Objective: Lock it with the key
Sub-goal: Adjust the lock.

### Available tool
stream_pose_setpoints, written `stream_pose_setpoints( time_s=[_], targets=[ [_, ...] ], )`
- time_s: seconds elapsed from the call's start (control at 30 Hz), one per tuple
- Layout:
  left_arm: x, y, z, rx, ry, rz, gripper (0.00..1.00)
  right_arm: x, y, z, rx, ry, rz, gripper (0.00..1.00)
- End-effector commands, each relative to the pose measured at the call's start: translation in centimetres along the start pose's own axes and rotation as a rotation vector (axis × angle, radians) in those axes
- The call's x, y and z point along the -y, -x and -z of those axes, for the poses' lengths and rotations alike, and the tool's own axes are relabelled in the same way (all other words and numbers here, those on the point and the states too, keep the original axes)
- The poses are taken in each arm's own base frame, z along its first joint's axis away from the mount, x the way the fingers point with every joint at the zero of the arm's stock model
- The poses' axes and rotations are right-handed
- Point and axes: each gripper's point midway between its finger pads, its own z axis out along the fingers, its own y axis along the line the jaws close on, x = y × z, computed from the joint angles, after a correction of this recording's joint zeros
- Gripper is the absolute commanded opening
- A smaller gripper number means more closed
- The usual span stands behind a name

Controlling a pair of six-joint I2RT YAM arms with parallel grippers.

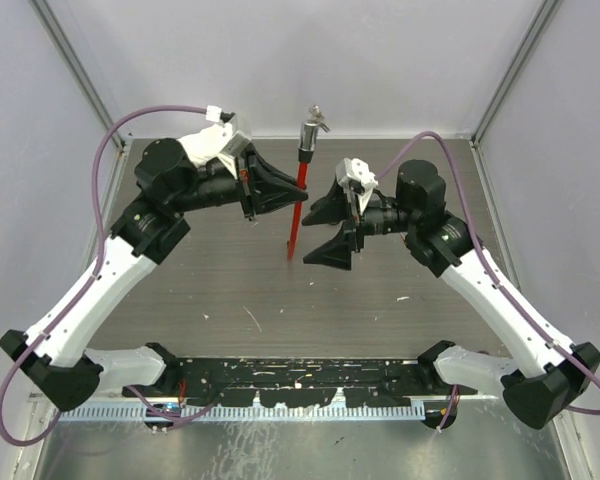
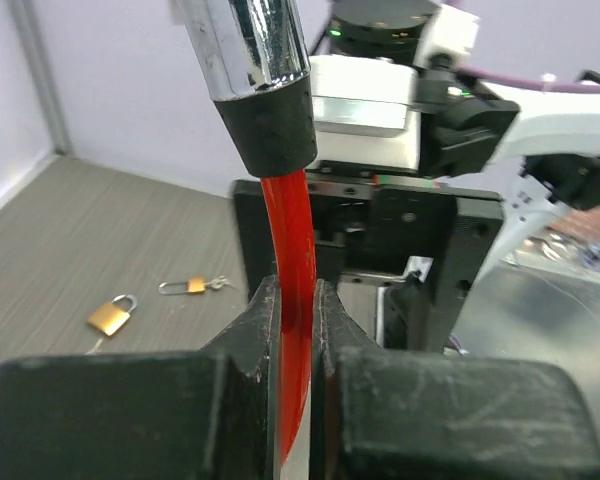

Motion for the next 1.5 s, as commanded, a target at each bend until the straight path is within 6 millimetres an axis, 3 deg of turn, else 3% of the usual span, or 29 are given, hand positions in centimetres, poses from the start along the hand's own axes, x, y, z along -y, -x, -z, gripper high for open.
stream_pose_setpoints(
  time_s=[0.0,0.17,0.27,0.43,0.5,0.57,0.7,0.8,1.23,1.47],
  targets=[
    [3.1,3.2,-0.5,0.044,-0.232,-0.095,0.0,0.0,4.6,-1.2,0.163,0.062,0.014,0.86],
    [1.8,4.2,-2.2,0.09,-0.231,-0.061,0.0,1.2,5.7,-2.0,0.313,0.065,0.008,0.82],
    [1.4,4.6,-2.4,0.122,-0.213,-0.047,0.0,0.6,5.1,-2.0,0.38,0.095,-0.015,0.58],
    [1.2,4.8,-2.3,0.18,-0.188,-0.01,0.0,0.7,4.3,-2.2,0.328,0.102,0.003,0.03],
    [0.9,4.9,-2.3,0.214,-0.171,0.031,0.03,0.8,4.1,-2.2,0.302,0.097,-0.001,0.01],
    [0.8,5.2,-2.2,0.26,-0.171,0.075,0.2,0.8,4.1,-2.2,0.294,0.095,0.0,0.01],
    [0.4,5.0,-2.1,0.336,-0.164,0.192,0.74,1.0,4.3,-2.3,0.287,0.091,-0.002,0.01],
    [-0.4,4.8,-1.9,0.379,-0.128,0.247,1.0,1.3,4.2,-2.4,0.284,0.085,-0.009,0.01],
    [-0.6,4.6,-2.0,0.435,-0.164,0.361,0.99,1.8,3.1,-2.6,0.255,0.067,-0.017,0.01],
    [-1.8,2.3,-3.6,0.303,-0.079,0.392,0.74,2.7,2.6,-2.7,0.214,0.025,0.007,0.01]
  ],
)
